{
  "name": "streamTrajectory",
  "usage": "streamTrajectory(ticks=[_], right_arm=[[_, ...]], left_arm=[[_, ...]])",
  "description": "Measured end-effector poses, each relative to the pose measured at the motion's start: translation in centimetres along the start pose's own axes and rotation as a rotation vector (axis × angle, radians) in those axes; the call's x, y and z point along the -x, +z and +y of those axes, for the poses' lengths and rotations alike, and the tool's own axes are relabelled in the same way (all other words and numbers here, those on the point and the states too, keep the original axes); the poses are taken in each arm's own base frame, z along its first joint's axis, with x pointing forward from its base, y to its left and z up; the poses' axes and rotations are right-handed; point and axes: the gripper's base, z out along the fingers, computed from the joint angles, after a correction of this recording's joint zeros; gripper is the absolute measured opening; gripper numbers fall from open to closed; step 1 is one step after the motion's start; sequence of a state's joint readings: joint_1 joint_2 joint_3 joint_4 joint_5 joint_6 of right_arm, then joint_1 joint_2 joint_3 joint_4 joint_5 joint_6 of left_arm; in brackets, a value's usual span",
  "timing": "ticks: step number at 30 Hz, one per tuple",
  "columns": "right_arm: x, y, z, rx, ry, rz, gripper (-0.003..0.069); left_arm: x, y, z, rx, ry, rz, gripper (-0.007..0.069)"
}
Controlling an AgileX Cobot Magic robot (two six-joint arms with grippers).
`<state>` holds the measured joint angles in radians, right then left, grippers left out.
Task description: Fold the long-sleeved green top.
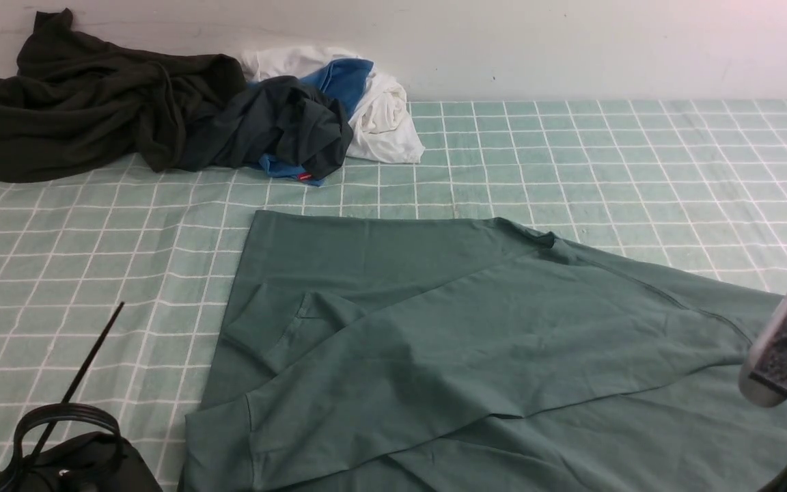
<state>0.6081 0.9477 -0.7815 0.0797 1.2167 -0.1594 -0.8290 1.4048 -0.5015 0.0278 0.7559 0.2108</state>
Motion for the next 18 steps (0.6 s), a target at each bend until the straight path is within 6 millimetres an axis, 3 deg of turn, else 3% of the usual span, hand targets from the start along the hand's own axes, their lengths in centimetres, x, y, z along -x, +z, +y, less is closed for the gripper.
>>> streamTrajectory(ticks=[4, 9, 15, 18], right_arm=[[0.0, 0.0, 0.0, 0.000, -0.038, -0.001, 0.0015], [0.0, 0.0, 0.0, 0.000, -0.103, -0.001, 0.0036], [-0.2, 0.1, 0.2, 0.026, -0.233, 0.015, 0.0205], [-1.1, 1.7, 0.2, 0.044, -0.334, 0.076, 0.0364]], left_arm=[[0.4, -0.2, 0.2, 0.009, 0.006, -0.005, 0.0020], [1.5, -1.6, 0.5, 0.013, 0.007, 0.004, 0.0006], [0.7, -3.8, 0.9, 0.008, -0.024, 0.042, 0.0006], [-0.7, -4.1, 1.3, 0.003, -0.062, 0.064, 0.0006]])
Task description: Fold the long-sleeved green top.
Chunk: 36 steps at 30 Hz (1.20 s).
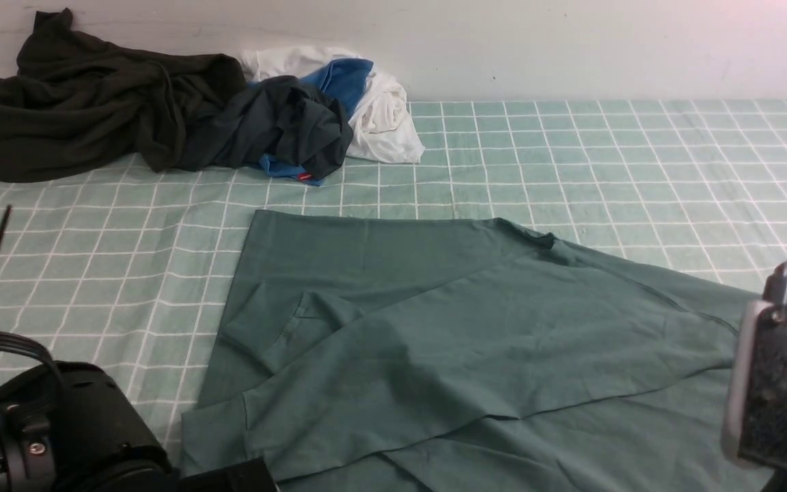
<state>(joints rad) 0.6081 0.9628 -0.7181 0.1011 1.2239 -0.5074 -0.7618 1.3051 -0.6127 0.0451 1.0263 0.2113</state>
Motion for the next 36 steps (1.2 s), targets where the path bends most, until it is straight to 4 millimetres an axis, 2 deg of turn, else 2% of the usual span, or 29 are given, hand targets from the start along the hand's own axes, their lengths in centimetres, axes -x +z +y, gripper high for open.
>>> streamTrajectory(ticks=[4, 6, 7, 12, 17, 22, 36], right_arm=[[-1.8, 3.4, 0.2, -0.016, -0.106, 0.056, 0.0523], [-2.4, 4.5, 0.2, -0.040, -0.134, 0.058, 0.0547], [-3.2, 5.9, 0.1, -0.080, -0.171, 0.058, 0.0573], [-4.7, 8.6, -0.1, -0.150, -0.276, 0.091, 0.0583], [-4.6, 10.1, -0.5, -0.147, -0.325, 0.130, 0.0583], [-4.3, 10.7, -0.6, -0.144, -0.333, 0.124, 0.0584], [-3.6, 10.3, -1.0, -0.162, -0.315, 0.108, 0.0573]], left_arm=[[-1.0, 0.2, 0.4, -0.006, -0.025, 0.026, 0.0006], [-1.0, 0.2, 0.4, -0.005, -0.025, 0.026, 0.0006], [-1.0, 0.2, 0.4, -0.004, -0.026, 0.020, 0.0006], [-0.8, 0.1, 0.5, 0.002, -0.027, -0.011, 0.0006], [-0.5, 0.1, 0.5, 0.008, -0.027, -0.036, 0.0006], [-0.5, 0.1, 0.5, 0.009, -0.027, -0.037, 0.0006], [-0.5, 0.1, 0.5, 0.010, -0.028, -0.043, 0.0006]])
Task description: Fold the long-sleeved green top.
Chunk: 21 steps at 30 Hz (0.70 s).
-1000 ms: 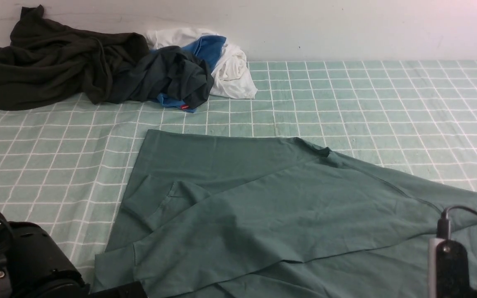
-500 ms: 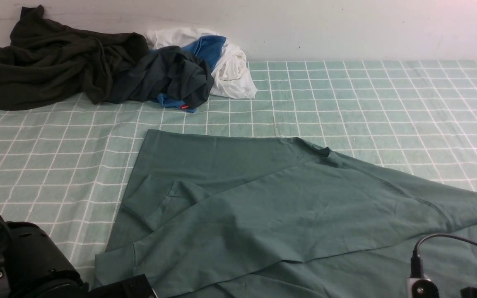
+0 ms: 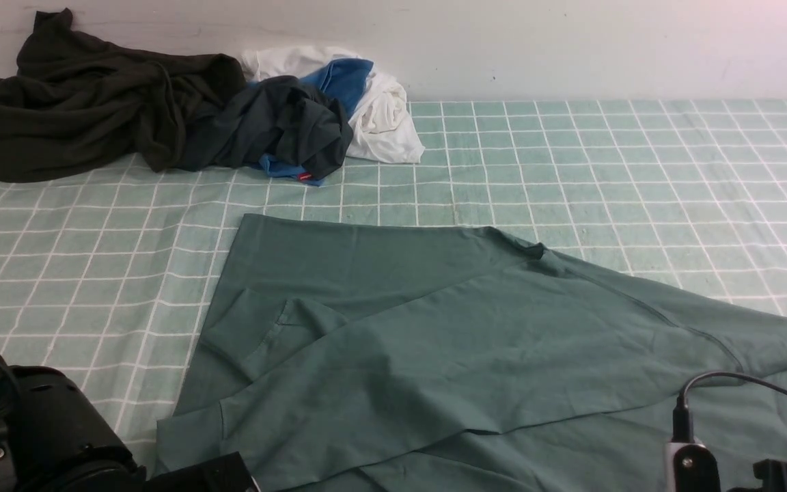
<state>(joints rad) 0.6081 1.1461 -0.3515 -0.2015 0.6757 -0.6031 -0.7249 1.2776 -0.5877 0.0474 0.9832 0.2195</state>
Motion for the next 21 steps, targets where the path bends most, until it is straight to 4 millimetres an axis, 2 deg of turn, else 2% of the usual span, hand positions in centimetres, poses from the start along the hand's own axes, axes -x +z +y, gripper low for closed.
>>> streamTrajectory(ticks=[8, 11, 21], right_arm=[[0.1, 0.3, 0.0, 0.010, 0.008, -0.003, 0.0497], [0.2, 0.7, 0.1, 0.033, -0.015, 0.013, 0.0445], [0.3, 1.0, 0.1, 0.047, -0.080, 0.019, 0.0391]], left_arm=[[0.1, 0.0, 0.0, 0.003, 0.000, -0.012, 0.0006], [0.1, 0.0, 0.0, 0.003, 0.000, -0.014, 0.0006], [0.1, 0.0, 0.0, 0.003, -0.001, -0.014, 0.0006]])
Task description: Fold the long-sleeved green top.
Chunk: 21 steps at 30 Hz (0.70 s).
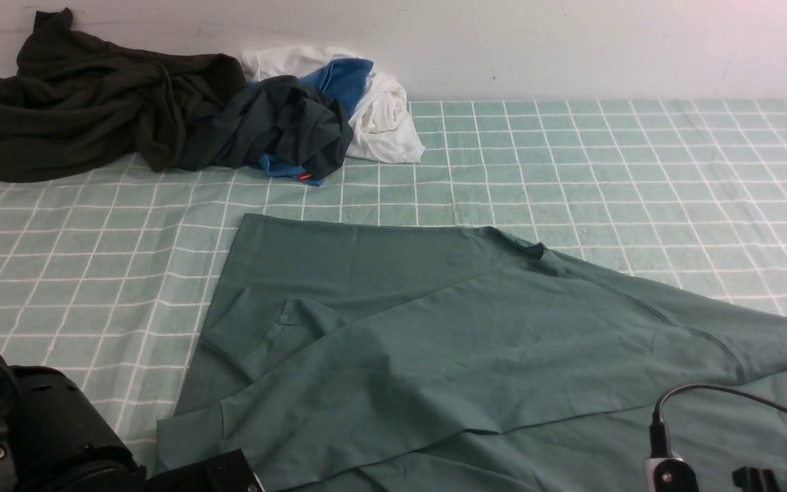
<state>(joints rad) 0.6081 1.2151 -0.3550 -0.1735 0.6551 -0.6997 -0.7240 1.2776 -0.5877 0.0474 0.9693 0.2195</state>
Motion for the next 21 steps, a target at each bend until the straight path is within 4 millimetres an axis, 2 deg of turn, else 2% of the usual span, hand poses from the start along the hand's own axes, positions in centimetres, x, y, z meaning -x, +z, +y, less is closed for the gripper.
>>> streamTrajectory(ticks=[8, 11, 15, 16, 19, 20, 21], right_arm=[[0.15, 0.01, -0.11, -0.012, -0.010, -0.016, 0.0387], [0.20, 0.19, -0.11, -0.003, -0.009, -0.012, 0.0357], [0.36, 0.38, -0.22, 0.014, -0.004, -0.001, 0.0259], [0.36, 0.38, -0.21, 0.014, -0.004, -0.001, 0.0259], [0.60, 0.12, -0.56, 0.007, -0.002, -0.006, 0.0129], [0.61, 0.09, -0.58, 0.007, -0.002, -0.005, 0.0123], [0.75, -0.20, -0.87, 0.005, -0.003, 0.000, 0.0067]], left_arm=[[0.00, 0.00, 0.00, 0.000, 0.000, 0.000, 0.0006], [0.00, 0.00, 0.00, 0.000, 0.000, 0.000, 0.0006], [-0.01, 0.00, 0.02, 0.000, -0.001, 0.001, 0.0006], [-0.01, 0.00, 0.02, 0.000, -0.001, 0.001, 0.0006], [-0.09, 0.00, 0.00, -0.002, -0.001, 0.010, 0.0006], [-0.10, 0.00, 0.00, -0.002, -0.001, 0.011, 0.0006], [-0.14, -0.02, 0.00, -0.002, 0.000, 0.013, 0.0006]])
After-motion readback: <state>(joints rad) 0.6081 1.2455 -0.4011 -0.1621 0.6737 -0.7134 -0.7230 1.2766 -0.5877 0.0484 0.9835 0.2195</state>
